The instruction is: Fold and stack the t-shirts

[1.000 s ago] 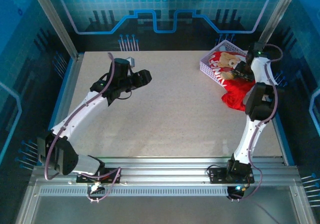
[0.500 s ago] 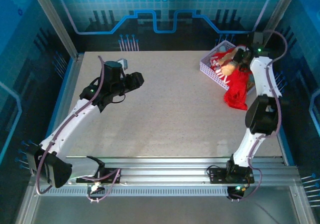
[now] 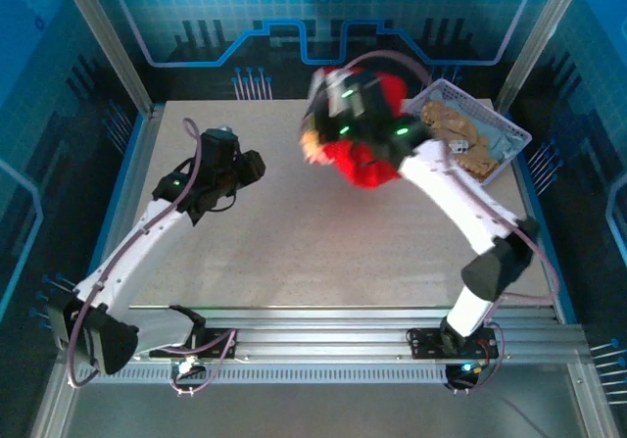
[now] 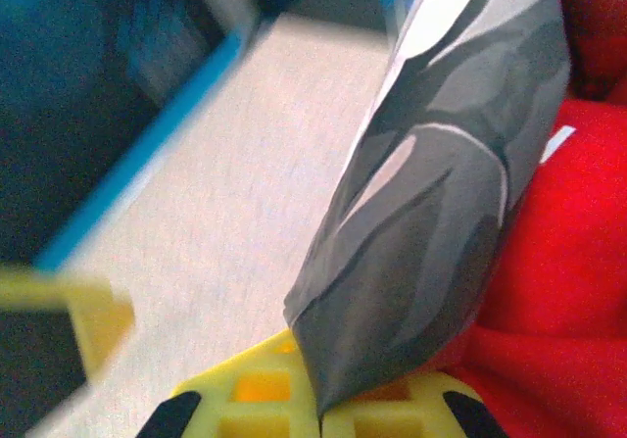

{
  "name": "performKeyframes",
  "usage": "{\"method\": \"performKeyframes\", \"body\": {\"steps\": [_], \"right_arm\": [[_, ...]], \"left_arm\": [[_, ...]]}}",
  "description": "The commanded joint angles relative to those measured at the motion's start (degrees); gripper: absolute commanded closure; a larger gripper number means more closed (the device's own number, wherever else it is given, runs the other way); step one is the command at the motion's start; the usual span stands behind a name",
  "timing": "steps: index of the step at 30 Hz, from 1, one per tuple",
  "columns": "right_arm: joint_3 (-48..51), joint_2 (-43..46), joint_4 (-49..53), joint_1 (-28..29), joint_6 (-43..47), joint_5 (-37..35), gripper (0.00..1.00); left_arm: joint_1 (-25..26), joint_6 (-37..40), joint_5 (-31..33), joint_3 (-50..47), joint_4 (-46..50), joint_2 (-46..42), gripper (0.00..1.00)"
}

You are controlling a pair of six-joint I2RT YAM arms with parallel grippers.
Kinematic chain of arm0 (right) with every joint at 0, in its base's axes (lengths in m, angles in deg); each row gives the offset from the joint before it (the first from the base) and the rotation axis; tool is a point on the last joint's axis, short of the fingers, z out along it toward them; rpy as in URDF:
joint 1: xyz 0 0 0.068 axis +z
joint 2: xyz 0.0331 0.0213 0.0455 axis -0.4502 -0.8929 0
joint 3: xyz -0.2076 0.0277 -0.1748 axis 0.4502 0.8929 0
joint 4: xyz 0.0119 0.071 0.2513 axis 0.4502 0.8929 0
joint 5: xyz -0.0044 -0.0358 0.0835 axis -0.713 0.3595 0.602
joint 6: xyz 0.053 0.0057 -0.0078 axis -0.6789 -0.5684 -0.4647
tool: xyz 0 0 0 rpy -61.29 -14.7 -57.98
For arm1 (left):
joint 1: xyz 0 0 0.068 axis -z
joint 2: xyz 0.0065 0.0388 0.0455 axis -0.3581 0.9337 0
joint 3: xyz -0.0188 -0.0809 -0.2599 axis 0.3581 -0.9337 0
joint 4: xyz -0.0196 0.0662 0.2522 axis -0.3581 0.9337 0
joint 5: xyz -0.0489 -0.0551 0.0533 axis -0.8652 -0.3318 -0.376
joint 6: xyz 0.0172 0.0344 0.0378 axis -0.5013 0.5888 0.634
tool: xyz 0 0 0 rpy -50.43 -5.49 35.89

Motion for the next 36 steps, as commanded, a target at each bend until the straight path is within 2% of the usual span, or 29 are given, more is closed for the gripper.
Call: {"method": "performKeyframes", "body": {"steps": [1, 4, 10, 12, 16, 22, 29, 36], "right_arm": [[4.71, -6.42, 3.36, 6.76, 6.88, 0.83, 1.00], [10.44, -7.73, 2.78, 6.74, 6.98, 0.26, 1.00], [20.60, -0.78, 1.69, 0.98, 8.49, -3.06, 1.00], [23.14, 2.31, 2.05, -2.06, 8.69, -4.58, 1.00], [27.46, 7.23, 1.72, -7.96, 9.97, -2.42, 1.00], [28.01, 8.37, 2.40, -9.46, 10.42, -0.16, 1.00], [31.30, 10.23, 1.87, -9.44, 6.51, -0.41, 1.00], [39.10, 17.70, 1.06, -10.50, 6.76, -3.37, 0.96]], "left_arm": [[-1.63, -2.07, 4.35, -1.47, 3.83, -3.92, 0.48], [-3.67, -3.56, 1.63, -2.79, 5.33, -5.04, 0.45], [-6.04, -6.10, -7.23, -4.62, 5.27, -2.67, 0.32], [-6.89, -7.58, -8.96, -4.47, 5.20, 0.13, 0.29], [-10.05, -12.56, -14.37, -5.02, 3.33, 7.63, 0.25], [-10.32, -13.32, -18.73, -4.42, 2.09, 18.22, 0.26], [-10.36, -12.97, -15.61, -4.81, 0.88, 27.36, 0.23], [-12.44, -15.53, -10.82, -3.12, -3.31, 32.05, 0.20]]}}
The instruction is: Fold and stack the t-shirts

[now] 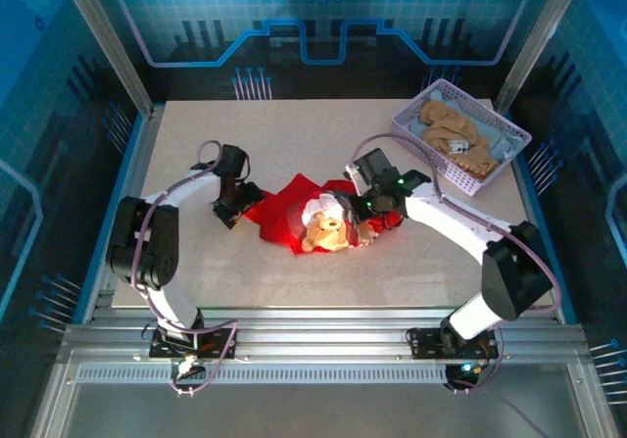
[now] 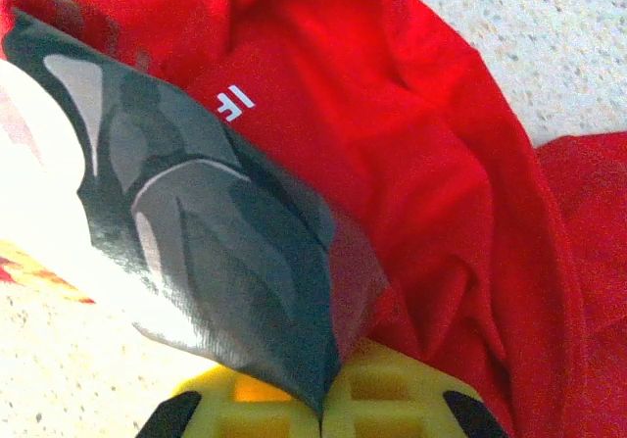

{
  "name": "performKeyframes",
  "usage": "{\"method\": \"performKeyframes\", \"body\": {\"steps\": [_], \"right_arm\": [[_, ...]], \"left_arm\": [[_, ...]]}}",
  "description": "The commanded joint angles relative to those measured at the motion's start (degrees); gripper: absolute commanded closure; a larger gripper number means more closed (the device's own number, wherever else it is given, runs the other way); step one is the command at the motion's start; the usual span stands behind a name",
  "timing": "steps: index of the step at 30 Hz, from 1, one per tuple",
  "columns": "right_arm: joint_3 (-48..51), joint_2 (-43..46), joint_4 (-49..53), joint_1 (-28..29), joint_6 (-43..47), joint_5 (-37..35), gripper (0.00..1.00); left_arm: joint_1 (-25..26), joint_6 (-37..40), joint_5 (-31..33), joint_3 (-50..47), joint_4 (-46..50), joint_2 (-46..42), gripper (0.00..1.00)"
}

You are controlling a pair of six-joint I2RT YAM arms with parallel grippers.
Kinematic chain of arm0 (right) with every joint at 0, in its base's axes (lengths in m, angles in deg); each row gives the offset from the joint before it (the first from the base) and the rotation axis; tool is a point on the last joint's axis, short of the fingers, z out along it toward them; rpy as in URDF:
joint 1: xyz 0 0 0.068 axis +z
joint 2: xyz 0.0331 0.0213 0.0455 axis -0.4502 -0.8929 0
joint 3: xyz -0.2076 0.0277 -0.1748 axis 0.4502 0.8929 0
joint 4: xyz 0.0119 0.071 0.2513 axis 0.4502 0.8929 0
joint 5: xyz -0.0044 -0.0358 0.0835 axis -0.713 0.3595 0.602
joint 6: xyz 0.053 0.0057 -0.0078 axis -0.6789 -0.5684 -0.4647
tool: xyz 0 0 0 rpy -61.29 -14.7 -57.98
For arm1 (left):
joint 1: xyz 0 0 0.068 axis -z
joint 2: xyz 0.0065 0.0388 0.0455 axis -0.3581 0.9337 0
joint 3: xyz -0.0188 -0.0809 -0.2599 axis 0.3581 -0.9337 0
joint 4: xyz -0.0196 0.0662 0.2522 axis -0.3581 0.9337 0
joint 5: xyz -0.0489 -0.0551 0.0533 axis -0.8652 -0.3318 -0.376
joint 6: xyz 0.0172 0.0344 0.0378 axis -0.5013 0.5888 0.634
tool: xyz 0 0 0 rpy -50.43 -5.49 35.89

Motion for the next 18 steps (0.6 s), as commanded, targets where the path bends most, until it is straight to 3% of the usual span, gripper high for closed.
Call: {"method": "performKeyframes", "body": {"steps": [1, 3, 7, 12, 17, 18], "right_arm": [[2.61, 3.89, -0.27, -1.24, -1.09, -1.02, 0.95], [4.13, 5.29, -0.36, -2.09, -1.20, -0.75, 0.93], [4.99, 7.57, 0.09, -2.52, -1.91, -0.92, 0.68], [-5.42, 5.33, 3.49, -3.10, -8.40, -1.36, 0.45], [-15.48, -6.83, 5.16, -2.74, -17.31, 1.75, 0.39], [-17.01, -9.66, 4.53, -2.75, -18.80, 2.74, 0.38]], "left_arm": [[-2.65, -3.30, 2.55, 1.16, -2.51, 1.71, 0.19], [-4.15, -4.89, 2.49, 0.93, -2.80, 2.50, 0.17], [-6.91, -7.96, -0.96, -1.06, -9.56, 3.40, 0.14], [-6.50, -8.83, -7.24, 1.60, -13.67, 7.51, 0.14], [-4.81, -9.50, -12.30, 3.16, -16.71, 11.67, 0.24], [-4.28, -9.49, -12.97, 3.36, -17.22, 12.38, 0.32]]}}
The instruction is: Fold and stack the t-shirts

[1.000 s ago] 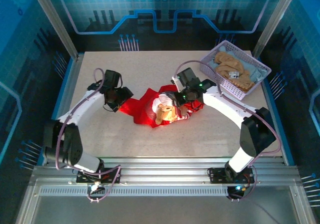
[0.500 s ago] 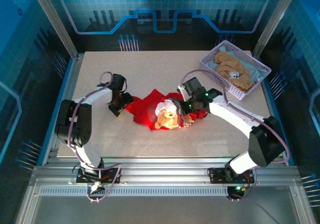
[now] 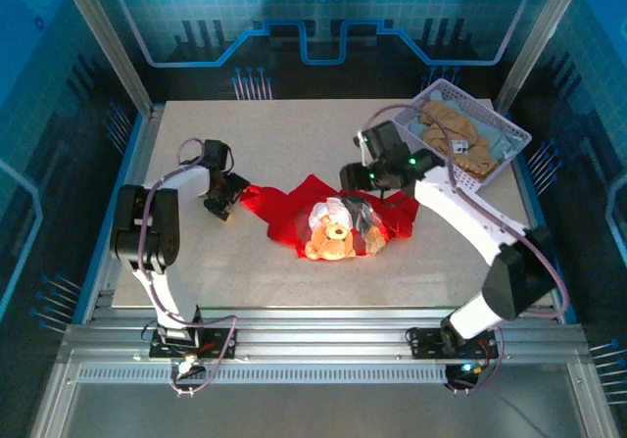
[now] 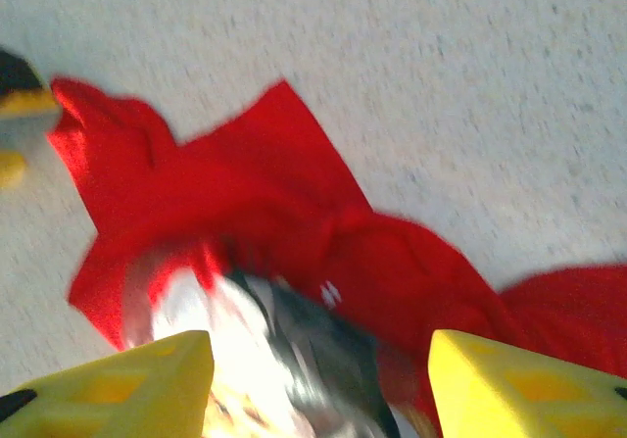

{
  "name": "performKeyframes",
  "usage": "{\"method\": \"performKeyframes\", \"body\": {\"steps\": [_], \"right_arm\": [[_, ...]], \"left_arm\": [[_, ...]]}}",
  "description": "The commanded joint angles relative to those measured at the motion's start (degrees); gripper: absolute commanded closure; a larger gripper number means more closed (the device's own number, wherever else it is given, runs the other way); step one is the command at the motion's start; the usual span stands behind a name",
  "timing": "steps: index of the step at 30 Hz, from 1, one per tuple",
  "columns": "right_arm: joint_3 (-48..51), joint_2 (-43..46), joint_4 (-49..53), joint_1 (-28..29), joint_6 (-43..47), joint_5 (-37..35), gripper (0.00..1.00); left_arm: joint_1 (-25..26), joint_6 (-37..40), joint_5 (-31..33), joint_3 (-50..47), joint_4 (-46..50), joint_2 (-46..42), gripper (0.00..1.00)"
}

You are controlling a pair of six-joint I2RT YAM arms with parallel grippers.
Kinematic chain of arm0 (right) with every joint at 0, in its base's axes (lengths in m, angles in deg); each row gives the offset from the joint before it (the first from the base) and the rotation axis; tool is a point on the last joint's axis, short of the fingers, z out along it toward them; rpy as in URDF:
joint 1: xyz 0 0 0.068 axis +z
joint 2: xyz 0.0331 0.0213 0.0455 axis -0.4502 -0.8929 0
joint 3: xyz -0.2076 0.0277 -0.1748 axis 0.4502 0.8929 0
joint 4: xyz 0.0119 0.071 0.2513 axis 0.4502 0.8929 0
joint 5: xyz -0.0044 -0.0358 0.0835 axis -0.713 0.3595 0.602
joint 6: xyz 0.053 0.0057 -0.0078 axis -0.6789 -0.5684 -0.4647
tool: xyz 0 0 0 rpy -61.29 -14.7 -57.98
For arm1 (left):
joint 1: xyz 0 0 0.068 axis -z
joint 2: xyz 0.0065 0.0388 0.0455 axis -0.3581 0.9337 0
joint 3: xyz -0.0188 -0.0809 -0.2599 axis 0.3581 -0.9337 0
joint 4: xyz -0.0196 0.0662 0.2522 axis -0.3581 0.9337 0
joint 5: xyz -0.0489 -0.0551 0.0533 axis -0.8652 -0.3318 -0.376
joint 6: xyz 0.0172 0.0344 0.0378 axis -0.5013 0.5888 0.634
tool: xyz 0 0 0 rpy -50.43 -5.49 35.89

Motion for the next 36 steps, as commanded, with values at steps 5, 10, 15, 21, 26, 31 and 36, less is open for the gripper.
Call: {"method": "performKeyframes", "body": {"steps": [5, 10, 15, 21, 26, 31, 36], "right_arm": [[-15.58, -22.25, 3.67, 1.14, -10.81, 2.32, 0.38], [-30.35, -37.24, 8.68, 3.20, -13.87, -0.55, 0.38], [-42.42, -48.69, 12.51, 5.50, -15.11, -1.81, 0.38], [-47.94, -55.21, 15.88, 6.10, -17.63, -2.09, 0.62], [-47.63, -50.14, 13.30, 6.19, -13.81, -5.18, 1.00], [-45.14, -35.87, 6.40, 6.46, -5.08, -6.95, 1.00], [-42.77, -21.86, 0.53, 5.62, 2.23, -3.13, 1.00]], "left_arm": [[3.19, -2.93, -12.18, -0.70, -13.76, 5.18, 1.00], [3.13, -1.50, -11.32, -3.47, -12.26, -0.51, 1.00], [2.86, -1.41, -11.63, -7.08, -11.54, -5.72, 1.00], [2.42, 0.88, -9.15, -6.01, -5.84, -10.92, 0.90], [1.75, 2.12, -7.73, -5.07, -2.86, -13.84, 0.63], [1.19, 3.10, -6.99, -4.56, -1.84, -15.21, 0.53], [1.11, 2.60, -7.09, -4.49, -2.86, -14.25, 0.38]]}}
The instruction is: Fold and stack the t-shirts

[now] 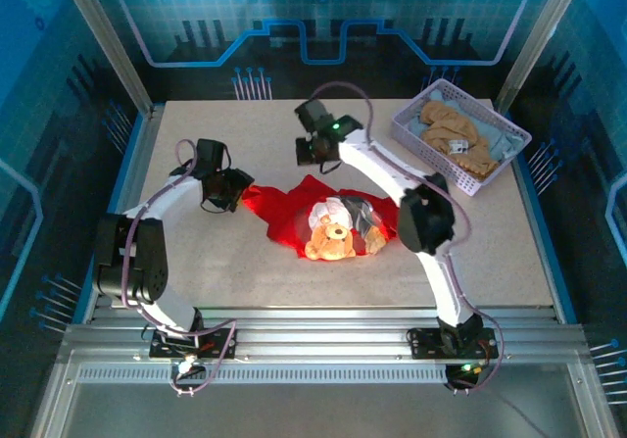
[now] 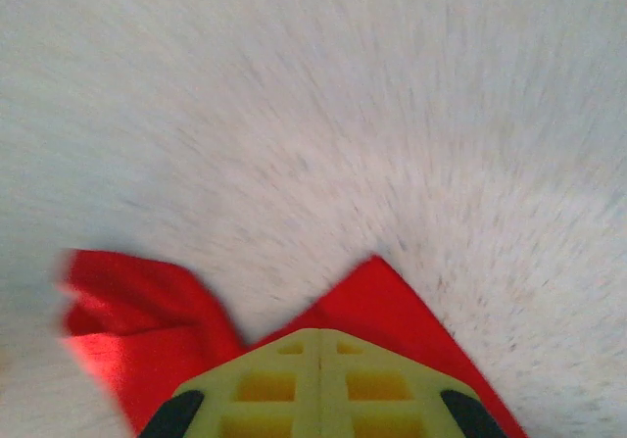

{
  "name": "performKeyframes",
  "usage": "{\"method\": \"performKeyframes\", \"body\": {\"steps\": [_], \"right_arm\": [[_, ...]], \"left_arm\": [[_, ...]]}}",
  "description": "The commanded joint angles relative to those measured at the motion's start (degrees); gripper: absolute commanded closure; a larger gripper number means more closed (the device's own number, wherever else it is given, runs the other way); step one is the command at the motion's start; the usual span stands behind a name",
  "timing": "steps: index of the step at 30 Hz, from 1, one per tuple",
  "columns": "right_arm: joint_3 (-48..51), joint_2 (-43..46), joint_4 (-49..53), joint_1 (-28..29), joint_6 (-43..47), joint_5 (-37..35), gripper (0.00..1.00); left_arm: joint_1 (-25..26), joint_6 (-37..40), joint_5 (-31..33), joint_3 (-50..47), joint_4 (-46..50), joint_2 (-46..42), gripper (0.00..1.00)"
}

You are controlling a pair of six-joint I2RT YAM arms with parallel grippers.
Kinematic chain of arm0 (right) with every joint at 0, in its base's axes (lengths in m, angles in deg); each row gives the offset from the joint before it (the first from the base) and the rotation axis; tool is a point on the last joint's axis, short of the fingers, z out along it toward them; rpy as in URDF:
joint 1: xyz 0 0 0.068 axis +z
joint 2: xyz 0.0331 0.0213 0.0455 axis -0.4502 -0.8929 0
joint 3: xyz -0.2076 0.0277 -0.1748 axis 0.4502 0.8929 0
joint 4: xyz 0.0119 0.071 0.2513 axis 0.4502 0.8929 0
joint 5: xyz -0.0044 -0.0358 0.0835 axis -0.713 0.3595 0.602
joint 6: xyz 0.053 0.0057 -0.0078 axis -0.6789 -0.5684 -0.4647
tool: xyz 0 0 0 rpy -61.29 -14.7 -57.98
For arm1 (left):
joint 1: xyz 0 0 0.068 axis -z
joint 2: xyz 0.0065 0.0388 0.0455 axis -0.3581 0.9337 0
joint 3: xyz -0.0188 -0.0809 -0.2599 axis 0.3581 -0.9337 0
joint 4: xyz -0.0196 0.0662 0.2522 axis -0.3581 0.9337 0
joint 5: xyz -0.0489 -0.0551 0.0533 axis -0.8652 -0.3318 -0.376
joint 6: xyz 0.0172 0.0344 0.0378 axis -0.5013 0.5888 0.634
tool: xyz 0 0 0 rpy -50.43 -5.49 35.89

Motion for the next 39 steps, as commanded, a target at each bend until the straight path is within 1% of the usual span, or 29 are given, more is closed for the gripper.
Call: {"method": "performKeyframes", "body": {"steps": [1, 2, 4, 5, 6, 7, 8, 10, 12, 14, 16, 17, 19, 20, 21, 23, 24, 28, 33, 37, 39], "right_arm": [[0.99, 12.81, -6.65, -0.86, 6.77, 2.81, 1.00], [1.89, 15.09, -7.31, -1.38, 6.90, 3.67, 1.00], [2.61, 17.48, -7.39, -2.72, 6.46, 6.38, 1.00], [1.15, 17.18, -4.75, -3.23, 5.57, 6.70, 1.00], [0.39, 16.61, -2.01, -3.20, 4.67, 5.22, 1.00], [0.96, 16.38, -0.96, -3.09, 4.08, 5.16, 1.00], [2.84, 16.63, -0.88, -2.88, 3.37, 4.66, 0.97], [7.90, 18.31, -2.78, -2.61, 1.27, 4.11, 0.82], [13.32, 20.18, -5.41, -2.55, -1.11, 4.42, 0.65], [15.54, 20.22, -5.48, -2.56, -2.41, 5.22, 0.57], [16.58, 19.53, -5.06, -2.45, -2.64, 6.15, 0.52], [16.61, 18.82, -4.31, -2.37, -2.64, 6.44, 0.50], [16.28, 17.25, -2.49, -2.28, -3.01, 6.08, 0.45], [16.18, 16.52, -1.64, -2.36, -3.25, 5.82, 0.44], [16.22, 15.85, -0.94, -2.52, -3.70, 5.54, 0.43], [17.26, 15.21, -1.12, -2.90, -4.63, 5.78, 0.42], [18.17, 15.05, -1.63, -3.14, -5.02, 6.28, 0.42], [20.24, 14.48, -1.98, -5.00, -7.37, 7.25, 0.41], [20.55, 14.07, -0.21, -7.78, -10.76, 8.15, 0.41], [22.14, 15.99, 0.30, -8.99, -12.87, 7.20, 0.41], [23.63, 17.37, 0.12, -9.77, -14.12, 7.28, 0.41]], "left_arm": [[-0.57, 0.01, 0.57, 1.80, 1.18, -0.07, 0.32], [-0.71, -0.37, 0.43, 2.11, 0.45, 0.55, 0.28], [-0.93, -0.96, -0.03, 3.32, -0.46, 2.35, 0.24], [-1.06, -1.23, -0.29, 4.49, -0.17, 3.77, 0.24], [-1.19, -1.43, -0.51, 5.98, 0.30, 5.48, 0.24], [-1.24, -1.56, -0.48, 7.34, 1.11, 7.06, 0.24], [-1.20, -1.52, -0.04, 9.30, 2.91, 8.98, 0.24], [-1.20, -1.37, 1.06, 12.59, 6.68, 12.81, 0.25], [-1.14, -0.64, 1.06, 15.81, 9.80, 16.66, 0.27], [-1.11, -0.48, 0.99, 17.76, 12.60, 19.37, 0.27], [-0.94, -0.63, 0.56, 17.77, 12.25, 21.02, 0.28], [-0.89, -0.67, -0.31, 18.18, 12.13, 22.18, 0.31], [-0.55, -0.38, -2.13, 19.33, 12.12, 24.85, 0.43], [-0.25, -0.47, -3.04, 19.62, 11.56, 25.91, 0.52], [0.14, -0.77, -4.12, 19.73, 10.43, 26.65, 0.65], [0.84, -1.96, -5.99, 19.85, 8.14, 26.96, 0.95], [1.16, -2.71, -6.55, 19.99, 6.63, 26.00, 1.00], [2.86, -4.76, -6.10, 22.99, 2.81, 19.71, 1.00], [4.46, -5.93, -7.15, 31.24, 1.19, 12.80, 1.00], [5.64, -8.33, -7.91, 35.62, -3.24, 7.91, 1.00], [6.00, -10.23, -8.54, 38.09, -7.05, 6.29, 1.00]]}}
